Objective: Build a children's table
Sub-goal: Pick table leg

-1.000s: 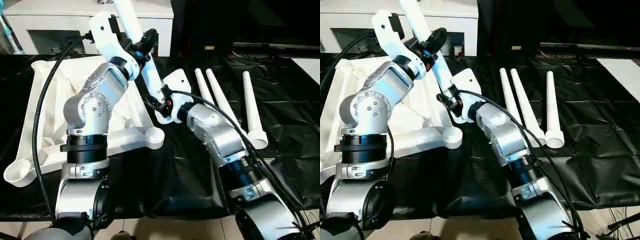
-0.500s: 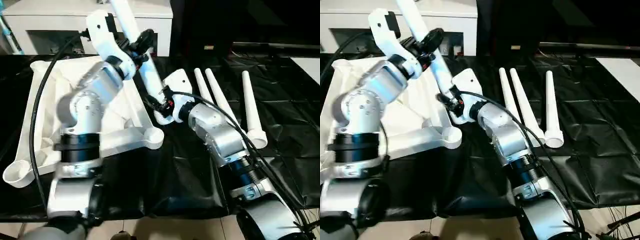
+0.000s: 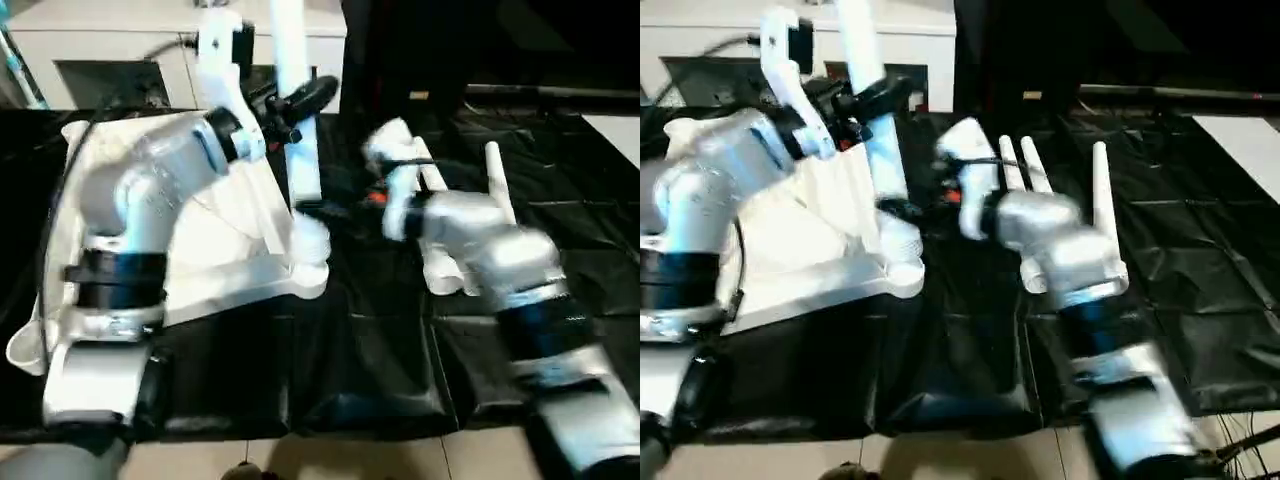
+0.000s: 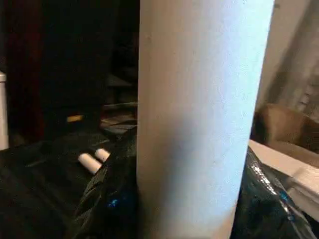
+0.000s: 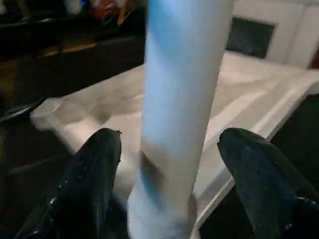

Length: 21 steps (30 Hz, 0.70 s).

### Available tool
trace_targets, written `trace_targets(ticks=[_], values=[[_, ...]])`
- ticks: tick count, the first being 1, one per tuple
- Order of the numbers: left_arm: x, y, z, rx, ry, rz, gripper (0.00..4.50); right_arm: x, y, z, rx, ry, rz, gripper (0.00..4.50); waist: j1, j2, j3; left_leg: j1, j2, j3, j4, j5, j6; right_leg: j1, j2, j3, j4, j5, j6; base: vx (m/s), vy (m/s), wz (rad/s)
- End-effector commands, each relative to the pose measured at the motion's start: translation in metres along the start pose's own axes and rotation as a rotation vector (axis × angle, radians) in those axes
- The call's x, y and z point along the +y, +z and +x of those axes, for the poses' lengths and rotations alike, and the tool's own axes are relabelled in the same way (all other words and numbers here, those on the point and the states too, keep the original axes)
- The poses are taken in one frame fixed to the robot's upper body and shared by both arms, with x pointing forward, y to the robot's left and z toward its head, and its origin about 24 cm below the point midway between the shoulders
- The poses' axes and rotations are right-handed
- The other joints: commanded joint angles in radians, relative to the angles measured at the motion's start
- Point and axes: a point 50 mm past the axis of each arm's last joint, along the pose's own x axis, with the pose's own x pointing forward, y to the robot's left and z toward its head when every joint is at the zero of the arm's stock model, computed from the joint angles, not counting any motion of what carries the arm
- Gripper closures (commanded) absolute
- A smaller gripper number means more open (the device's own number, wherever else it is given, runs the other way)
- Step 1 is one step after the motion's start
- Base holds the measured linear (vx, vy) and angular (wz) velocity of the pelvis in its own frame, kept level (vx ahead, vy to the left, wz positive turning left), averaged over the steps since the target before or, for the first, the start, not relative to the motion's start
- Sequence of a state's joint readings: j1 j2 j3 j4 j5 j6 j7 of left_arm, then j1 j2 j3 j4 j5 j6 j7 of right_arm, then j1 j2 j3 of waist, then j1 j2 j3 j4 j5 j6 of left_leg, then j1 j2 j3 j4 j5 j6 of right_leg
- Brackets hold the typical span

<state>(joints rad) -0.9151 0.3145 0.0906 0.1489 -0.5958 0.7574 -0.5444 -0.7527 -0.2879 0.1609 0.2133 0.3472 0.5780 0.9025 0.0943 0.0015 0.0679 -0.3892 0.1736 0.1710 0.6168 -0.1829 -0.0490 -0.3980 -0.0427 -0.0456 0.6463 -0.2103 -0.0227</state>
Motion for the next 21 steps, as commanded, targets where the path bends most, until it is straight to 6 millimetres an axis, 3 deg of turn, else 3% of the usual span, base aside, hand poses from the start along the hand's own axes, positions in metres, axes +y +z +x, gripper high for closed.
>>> trace_targets(ticks=[1, 9, 21], values=[[-0.012, 0.012, 0.003, -0.016, -0.098, 0.037, 2.73, 0.007, 0.008, -0.001, 0.025, 0.089, -0.028, 1.04, 0.005, 0.006, -0.080, 0.017, 0.049, -0.020, -0.061, -0.095, 0.003, 0.064, -0.095, 0.051, -0.070, -0.004, -0.228, 0.000, 0.000, 0.00], [-0.027, 0.012, 0.005, -0.022, -0.210, 0.037, 2.73, 0.009, 0.006, 0.000, 0.056, 0.113, 0.001, 1.04, 0.008, 0.004, -0.081, 0.018, 0.051, -0.019, -0.060, -0.083, 0.005, 0.062, -0.096, 0.051, -0.068, -0.004, -0.244, 0.000, 0.000, 0.00], [-0.037, 0.010, 0.002, -0.017, -0.304, 0.049, 2.73, 0.009, 0.004, 0.000, 0.069, 0.132, 0.028, 1.04, 0.013, 0.005, -0.081, 0.018, 0.051, -0.019, -0.060, -0.079, 0.001, 0.060, -0.094, 0.051, -0.068, -0.016, -0.228, 0.000, 0.000, 0.00]])
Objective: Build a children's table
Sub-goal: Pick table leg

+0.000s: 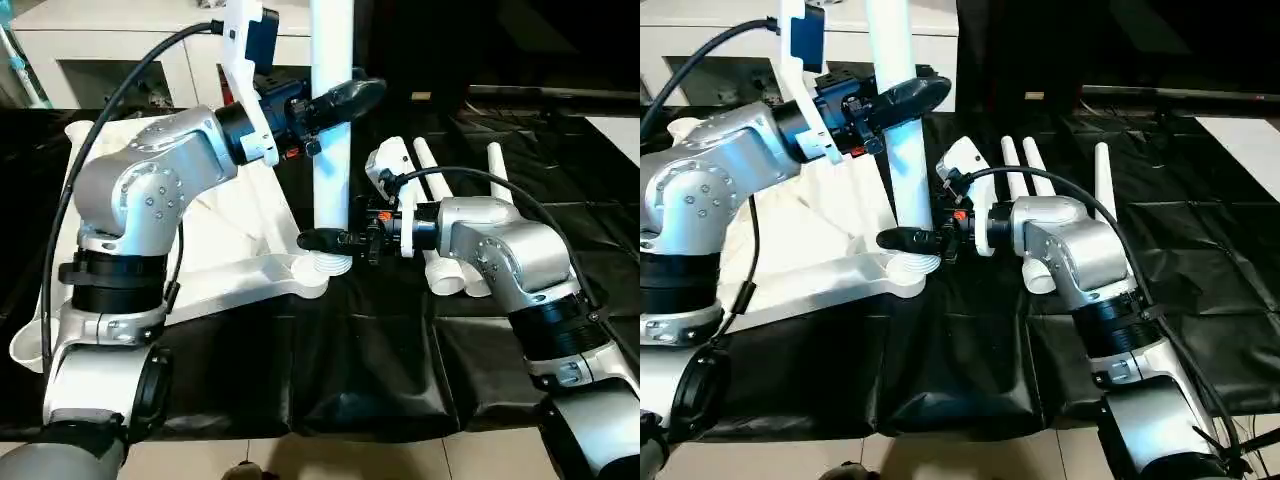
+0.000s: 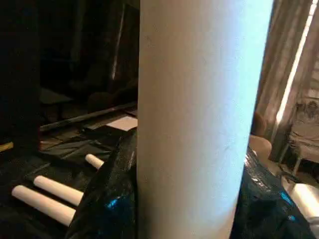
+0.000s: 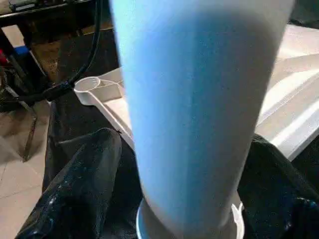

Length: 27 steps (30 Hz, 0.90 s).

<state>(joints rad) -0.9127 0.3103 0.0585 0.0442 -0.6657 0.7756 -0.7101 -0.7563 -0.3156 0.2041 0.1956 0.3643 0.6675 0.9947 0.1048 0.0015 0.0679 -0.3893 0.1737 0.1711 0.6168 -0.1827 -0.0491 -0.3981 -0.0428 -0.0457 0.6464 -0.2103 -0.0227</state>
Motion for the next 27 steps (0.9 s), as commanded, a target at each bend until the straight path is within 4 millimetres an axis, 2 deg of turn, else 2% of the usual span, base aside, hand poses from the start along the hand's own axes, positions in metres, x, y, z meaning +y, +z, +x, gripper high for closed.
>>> trace_targets(ticks=[1, 7, 8, 11, 13, 15, 19, 23, 27], values=[[-0.0049, 0.0007, 0.0006, 0.018, -0.032, 0.014, 2.73, 0.0016, 0.0104, -0.0008, -0.012, 0.021, -0.021, 1.04, 0.002, 0.005, -0.081, 0.018, 0.050, -0.019, -0.060, -0.081, 0.000, 0.060, -0.094, 0.051, -0.069, -0.016, -0.228, 0.000, 0.000, 0.00], [-0.0082, 0.0006, 0.0000, 0.029, -0.062, 0.022, 2.73, 0.0022, 0.0107, -0.0001, -0.019, 0.029, -0.014, 1.04, 0.006, 0.007, -0.082, 0.020, 0.052, -0.020, -0.061, -0.084, -0.004, 0.060, -0.094, 0.051, -0.068, -0.020, -0.227, 0.000, 0.000, 0.00], [-0.0086, 0.0006, -0.0001, 0.031, -0.064, 0.023, 2.73, 0.0023, 0.0107, 0.0001, -0.020, 0.030, -0.013, 1.32, 0.006, 0.006, -0.082, 0.019, 0.052, -0.020, -0.061, -0.085, -0.005, 0.060, -0.094, 0.051, -0.068, -0.019, -0.227, 0.000, 0.000, 0.00], [-0.0087, 0.0010, -0.0001, 0.029, -0.064, 0.023, 2.73, 0.0026, 0.0105, 0.0006, -0.020, 0.035, -0.010, 1.42, 0.007, 0.006, -0.081, 0.019, 0.051, -0.019, -0.060, -0.085, -0.005, 0.059, -0.093, 0.051, -0.068, -0.013, -0.229, 0.000, 0.000, 0.00], [-0.0089, 0.0019, 0.0001, 0.025, -0.066, 0.021, 2.73, 0.0027, 0.0103, 0.0011, -0.021, 0.038, -0.007, 1.77, 0.007, 0.006, -0.081, 0.019, 0.050, -0.019, -0.061, -0.088, -0.006, 0.060, -0.094, 0.051, -0.069, -0.024, -0.225, 0.000, 0.000, 0.00], [-0.0087, 0.0027, 0.0002, 0.022, -0.065, 0.020, 2.73, 0.0030, 0.0098, 0.0014, -0.021, 0.043, -0.003, 1.83, 0.008, 0.006, -0.081, 0.019, 0.051, -0.019, -0.061, -0.090, -0.008, 0.060, -0.094, 0.051, -0.069, -0.031, -0.222, 0.000, 0.000, 0.00], [-0.0085, 0.0035, -0.0001, 0.023, -0.069, 0.024, 2.73, 0.0033, 0.0077, 0.0018, -0.016, 0.046, -0.002, 2.27, 0.008, 0.007, -0.082, 0.018, 0.050, -0.020, -0.061, -0.082, -0.009, 0.060, -0.093, 0.050, -0.068, -0.019, -0.222, 0.000, 0.000, 0.00], [-0.0084, 0.0045, 0.0000, 0.014, -0.068, 0.020, 2.75, 0.0034, 0.0068, 0.0018, -0.016, 0.049, 0.003, 2.53, 0.008, 0.008, -0.083, 0.018, 0.050, -0.020, -0.060, -0.079, -0.008, 0.061, -0.093, 0.050, -0.067, -0.006, -0.225, 0.000, 0.000, 0.00], [-0.0066, 0.0052, -0.0002, 0.014, -0.061, 0.020, 2.75, 0.0032, 0.0056, 0.0014, -0.013, 0.047, 0.003, 2.57, 0.008, 0.009, -0.082, 0.019, 0.050, -0.020, -0.061, -0.089, -0.010, 0.060, -0.093, 0.050, -0.068, -0.020, -0.224, 0.000, 0.000, 0.00]])
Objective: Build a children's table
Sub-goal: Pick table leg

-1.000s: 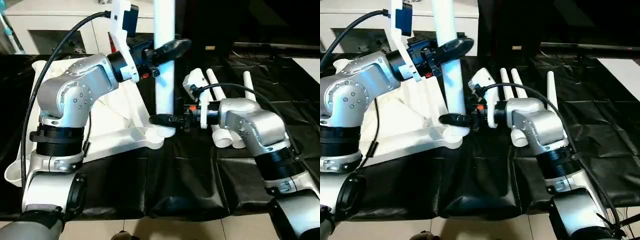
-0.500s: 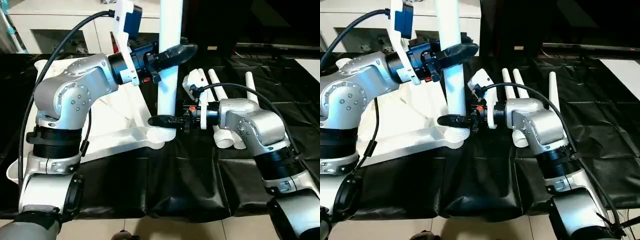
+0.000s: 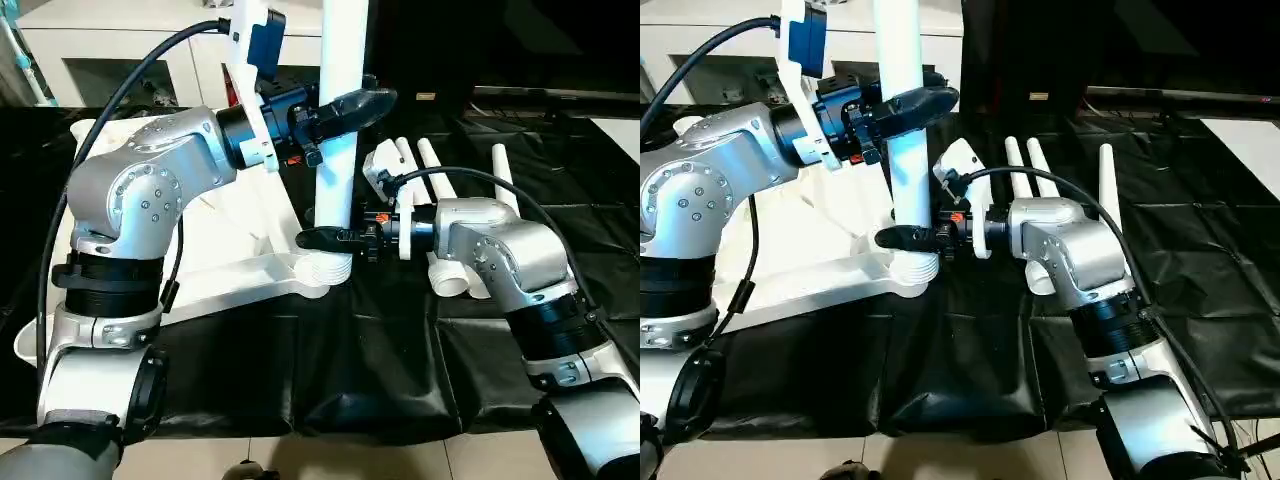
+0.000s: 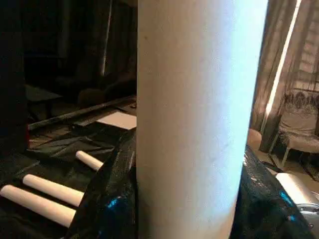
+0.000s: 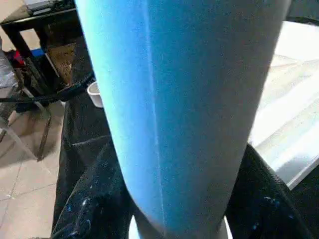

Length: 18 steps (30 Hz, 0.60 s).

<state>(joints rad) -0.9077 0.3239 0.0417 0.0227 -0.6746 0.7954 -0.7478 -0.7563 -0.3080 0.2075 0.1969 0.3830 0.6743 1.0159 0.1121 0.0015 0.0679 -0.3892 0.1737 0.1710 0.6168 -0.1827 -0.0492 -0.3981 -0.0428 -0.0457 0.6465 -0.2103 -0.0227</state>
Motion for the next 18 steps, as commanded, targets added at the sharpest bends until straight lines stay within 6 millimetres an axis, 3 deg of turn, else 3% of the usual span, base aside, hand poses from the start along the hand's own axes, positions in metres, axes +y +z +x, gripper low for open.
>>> trace_targets(ticks=[1, 3, 5, 18], values=[[-0.001, 0.006, 0.000, -0.013, -0.008, 0.015, 2.75, 0.000, 0.006, -0.001, -0.003, 0.005, -0.013, 2.57, 0.001, 0.009, -0.082, 0.019, 0.050, -0.020, -0.061, -0.088, -0.011, 0.061, -0.092, 0.050, -0.068, -0.017, -0.224, 0.000, 0.000, 0.00], [0.000, 0.007, -0.001, -0.015, -0.001, 0.013, 2.75, 0.000, 0.006, -0.002, -0.007, 0.004, -0.012, 2.57, 0.001, 0.009, -0.083, 0.018, 0.050, -0.020, -0.060, -0.086, -0.011, 0.061, -0.093, 0.051, -0.068, -0.008, -0.225, 0.000, 0.000, 0.00], [0.003, 0.007, -0.002, -0.022, 0.021, 0.021, 2.19, 0.000, 0.006, -0.002, -0.014, -0.002, -0.010, 2.59, 0.001, 0.010, -0.082, 0.018, 0.050, -0.021, -0.061, -0.086, -0.010, 0.061, -0.092, 0.050, -0.068, -0.005, -0.226, 0.000, 0.000, 0.00], [0.002, 0.020, -0.008, -0.089, -0.017, -0.053, 1.22, 0.002, 0.011, -0.007, -0.065, -0.018, -0.010, 2.62, 0.003, 0.012, -0.083, 0.019, 0.049, -0.021, -0.060, -0.091, -0.012, 0.062, -0.093, 0.049, -0.066, 0.001, -0.236, 0.000, 0.000, 0.00]])
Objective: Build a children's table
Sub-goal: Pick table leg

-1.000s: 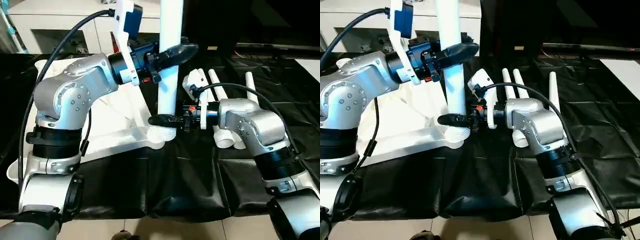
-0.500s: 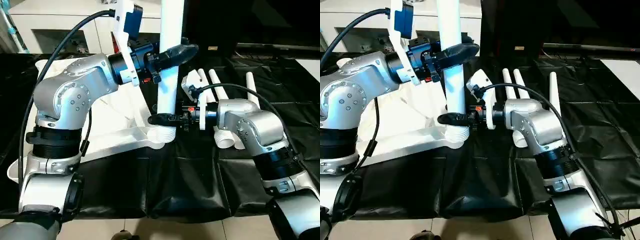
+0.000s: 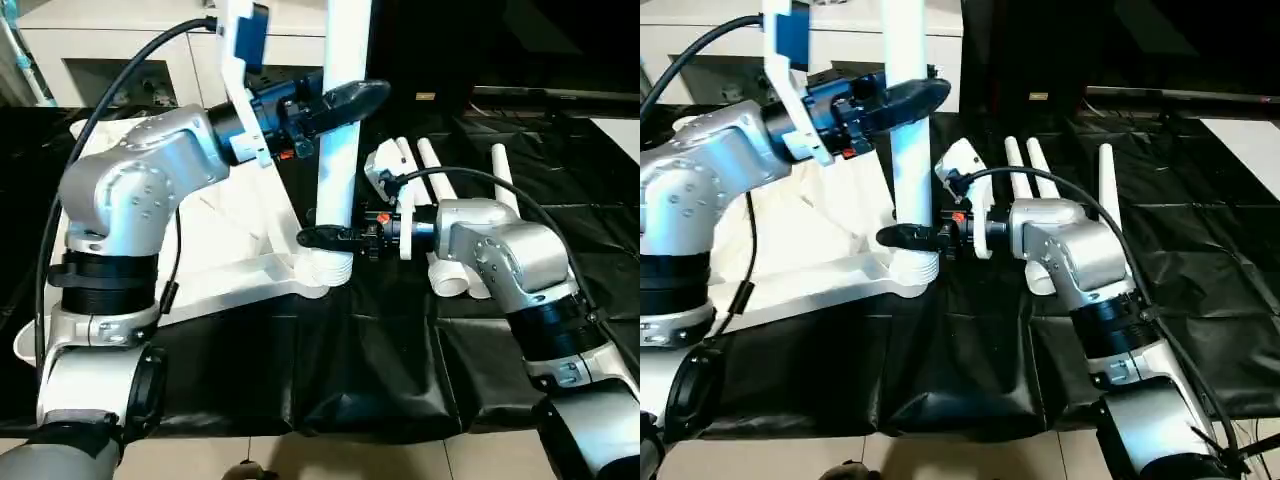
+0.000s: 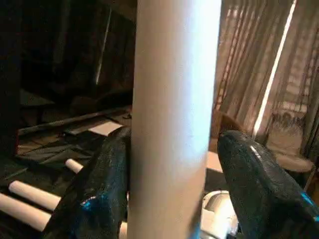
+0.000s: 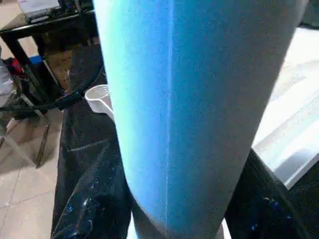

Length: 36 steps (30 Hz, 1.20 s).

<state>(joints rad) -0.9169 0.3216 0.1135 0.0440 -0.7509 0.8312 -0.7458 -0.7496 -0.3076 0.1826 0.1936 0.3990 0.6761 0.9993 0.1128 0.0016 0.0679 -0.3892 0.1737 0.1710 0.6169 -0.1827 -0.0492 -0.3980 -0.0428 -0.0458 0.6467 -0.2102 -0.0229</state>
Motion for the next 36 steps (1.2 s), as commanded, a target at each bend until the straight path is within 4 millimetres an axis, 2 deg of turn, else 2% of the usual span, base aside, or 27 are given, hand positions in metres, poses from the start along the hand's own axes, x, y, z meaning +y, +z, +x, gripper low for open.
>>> trace_targets(ticks=[1, 3, 5, 8, 10, 12, 13, 15, 16, 17, 18, 19, 20, 22, 24, 25, 26, 27, 28, 29, 30, 32, 34, 36], values=[[0.000, 0.013, 0.000, -0.023, 0.004, 0.020, 1.22, 0.004, 0.010, -0.004, -0.040, 0.004, -0.025, 2.62, 0.002, 0.012, -0.082, 0.020, 0.049, -0.021, -0.061, -0.097, -0.012, 0.061, -0.091, 0.049, -0.068, -0.007, -0.230, 0.000, 0.000, 0.00], [0.004, 0.016, -0.004, -0.041, 0.025, 0.004, 1.07, 0.005, 0.011, -0.005, -0.048, 0.005, -0.027, 2.62, 0.003, 0.016, -0.083, 0.019, 0.049, -0.022, -0.060, -0.096, -0.013, 0.062, -0.093, 0.049, -0.067, -0.006, -0.226, 0.000, 0.000, 0.00], [0.008, 0.019, -0.008, -0.063, 0.041, -0.012, 0.84, 0.006, 0.011, -0.007, -0.055, 0.003, -0.027, 2.63, 0.002, 0.014, -0.083, 0.020, 0.048, -0.022, -0.060, -0.095, -0.014, 0.062, -0.091, 0.049, -0.067, -0.004, -0.226, 0.000, 0.000, 0.00], [0.022, 0.022, -0.021, -0.113, 0.100, -0.053, 0.74, 0.007, 0.010, -0.014, -0.063, -0.007, -0.020, 2.63, 0.004, 0.015, -0.083, 0.020, 0.046, -0.021, -0.060, -0.100, -0.015, 0.062, -0.091, 0.049, -0.070, -0.006, -0.223, 0.000, 0.000, 0.00], [0.027, 0.022, -0.032, -0.149, 0.114, -0.077, 0.69, 0.008, 0.008, -0.019, -0.066, -0.014, -0.013, 2.64, 0.005, 0.021, -0.084, 0.019, 0.046, -0.023, -0.060, -0.100, -0.020, 0.062, -0.090, 0.048, -0.068, -0.005, -0.217, 0.000, 0.000, 0.00], [0.027, 0.022, -0.035, -0.159, 0.113, -0.084, 0.69, 0.009, 0.008, -0.021, -0.067, -0.017, -0.012, 2.64, 0.005, 0.019, -0.085, 0.020, 0.047, -0.024, -0.060, -0.102, -0.024, 0.063, -0.090, 0.048, -0.068, 0.001, -0.218, 0.000, 0.000, 0.00], [0.026, 0.019, -0.042, -0.170, 0.115, -0.087, 0.69, 0.010, 0.005, -0.027, -0.072, -0.023, 0.000, 2.64, 0.005, 0.025, -0.085, 0.020, 0.051, -0.026, -0.061, -0.102, -0.028, 0.064, -0.093, 0.048, -0.065, 0.020, -0.226, 0.000, 0.000, 0.00], [0.024, 0.015, -0.046, -0.168, 0.115, -0.085, 0.69, 0.011, 0.004, -0.030, -0.075, -0.035, 0.009, 2.64, 0.004, 0.020, -0.086, 0.020, 0.049, -0.024, -0.060, -0.101, -0.022, 0.065, -0.092, 0.048, -0.063, 0.035, -0.233, 0.000, 0.000, 0.00], [0.019, 0.005, -0.052, -0.144, 0.124, -0.061, 0.69, 0.011, 0.001, -0.034, -0.083, -0.060, 0.025, 2.64, 0.004, 0.018, -0.084, 0.018, 0.051, -0.023, -0.061, -0.099, -0.018, 0.064, -0.095, 0.050, -0.065, 0.027, -0.232, 0.000, 0.000, 0.00], [0.017, 0.000, -0.053, -0.134, 0.124, -0.053, 0.69, 0.011, 0.000, -0.035, -0.090, -0.071, 0.035, 2.64, 0.006, 0.021, -0.083, 0.018, 0.053, -0.024, -0.062, -0.098, -0.018, 0.063, -0.096, 0.050, -0.065, 0.017, -0.229, 0.000, 0.000, 0.00], [0.017, 0.000, -0.053, -0.134, 0.124, -0.053, 0.69, 0.011, 0.000, -0.035, -0.090, -0.071, 0.035, 2.64, 0.005, 0.022, -0.084, 0.017, 0.053, -0.023, -0.062, -0.099, -0.017, 0.062, -0.095, 0.050, -0.065, 0.011, -0.228, 0.000, 0.000, 0.00], [0.015, -0.004, -0.053, -0.136, 0.126, -0.048, 0.69, 0.013, -0.002, -0.034, -0.099, -0.078, 0.047, 2.64, 0.003, 0.026, -0.082, 0.020, 0.050, -0.021, -0.062, -0.119, -0.022, 0.058, -0.093, 0.049, -0.072, -0.042, -0.220, 0.000, 0.000, 0.00], [0.014, -0.004, -0.053, -0.136, 0.126, -0.048, 0.69, 0.013, -0.002, -0.034, -0.100, -0.078, 0.047, 2.64, 0.002, 0.025, -0.081, 0.020, 0.050, -0.021, -0.063, -0.128, -0.024, 0.058, -0.092, 0.049, -0.075, -0.060, -0.219, 0.000, 0.000, 0.00], [0.010, -0.006, -0.048, -0.190, 0.120, -0.046, 0.69, 0.016, -0.006, -0.028, -0.091, -0.072, 0.050, 2.64, 0.005, 0.025, -0.080, 0.024, 0.054, -0.022, -0.065, -0.155, -0.032, 0.056, -0.095, 0.050, -0.080, -0.106, -0.217, 0.000, 0.000, 0.00], [0.013, -0.007, -0.045, -0.196, 0.158, -0.037, 0.69, 0.017, -0.007, -0.026, -0.088, -0.071, 0.050, 2.64, 0.003, 0.022, -0.080, 0.020, 0.054, -0.024, -0.067, -0.150, -0.032, 0.059, -0.094, 0.049, -0.078, -0.101, -0.214, 0.000, 0.000, 0.00], [0.024, -0.011, -0.037, -0.169, 0.290, -0.041, 0.69, 0.018, -0.008, -0.022, -0.078, -0.073, 0.045, 2.64, 0.002, 0.021, -0.079, 0.022, 0.052, -0.023, -0.066, -0.155, -0.030, 0.056, -0.091, 0.050, -0.080, -0.114, -0.199, 0.000, 0.000, 0.00], [0.024, -0.011, -0.037, -0.169, 0.290, -0.041, 0.69, 0.018, -0.008, -0.022, -0.078, -0.073, 0.045, 2.64, 0.002, 0.021, -0.076, 0.023, 0.051, -0.022, -0.066, -0.161, -0.029, 0.054, -0.089, 0.050, -0.084, -0.127, -0.190, 0.000, 0.000, 0.00], [0.039, -0.019, -0.030, -0.069, 0.447, -0.002, 0.69, 0.017, -0.010, -0.019, -0.059, -0.090, 0.026, 2.64, 0.002, 0.018, -0.076, 0.022, 0.050, -0.024, -0.067, -0.160, -0.028, 0.057, -0.091, 0.051, -0.086, -0.151, -0.168, 0.000, 0.000, 0.00], [0.039, -0.019, -0.030, -0.069, 0.447, -0.002, 0.69, 0.017, -0.010, -0.019, -0.059, -0.090, 0.026, 2.64, 0.003, 0.019, -0.076, 0.023, 0.050, -0.025, -0.068, -0.163, -0.028, 0.055, -0.089, 0.052, -0.088, -0.167, -0.152, 0.000, 0.000, 0.00], [0.043, -0.020, -0.019, -0.020, 0.513, 0.074, 0.69, 0.013, -0.014, -0.015, -0.029, -0.137, -0.001, 2.64, 0.003, 0.018, -0.076, 0.021, 0.049, -0.027, -0.069, -0.161, -0.033, 0.059, -0.094, 0.052, -0.087, -0.187, -0.136, 0.000, 0.000, 0.00], [0.041, -0.019, -0.017, -0.024, 0.508, 0.081, 0.69, 0.012, -0.014, -0.014, -0.025, -0.146, -0.003, 2.64, 0.003, 0.018, -0.079, 0.021, 0.051, -0.028, -0.067, -0.144, -0.038, 0.055, -0.094, 0.052, -0.087, -0.178, -0.123, 0.000, 0.000, 0.00], [0.031, -0.012, -0.005, -0.072, 0.441, 0.061, 0.69, 0.009, -0.015, -0.011, -0.018, -0.175, -0.006, 2.64, 0.004, 0.018, -0.084, 0.018, 0.050, -0.025, -0.063, -0.108, -0.040, 0.057, -0.097, 0.051, -0.081, -0.114, -0.154, 0.000, 0.000, 0.00], [0.021, -0.008, 0.001, -0.087, 0.383, 0.068, 0.69, 0.008, -0.016, -0.011, -0.013, -0.184, -0.012, 2.64, 0.006, 0.015, -0.090, 0.013, 0.050, -0.025, -0.058, -0.064, -0.024, 0.060, -0.095, 0.050, -0.067, -0.007, -0.194, 0.000, 0.000, 0.00], [0.014, -0.005, 0.006, -0.094, 0.339, 0.078, 0.69, 0.008, -0.016, -0.010, -0.013, -0.187, -0.014, 2.64, 0.005, 0.015, -0.088, 0.010, 0.047, -0.023, -0.056, -0.051, -0.007, 0.061, -0.093, 0.049, -0.064, 0.035, -0.206, 0.000, 0.000, 0.00]])
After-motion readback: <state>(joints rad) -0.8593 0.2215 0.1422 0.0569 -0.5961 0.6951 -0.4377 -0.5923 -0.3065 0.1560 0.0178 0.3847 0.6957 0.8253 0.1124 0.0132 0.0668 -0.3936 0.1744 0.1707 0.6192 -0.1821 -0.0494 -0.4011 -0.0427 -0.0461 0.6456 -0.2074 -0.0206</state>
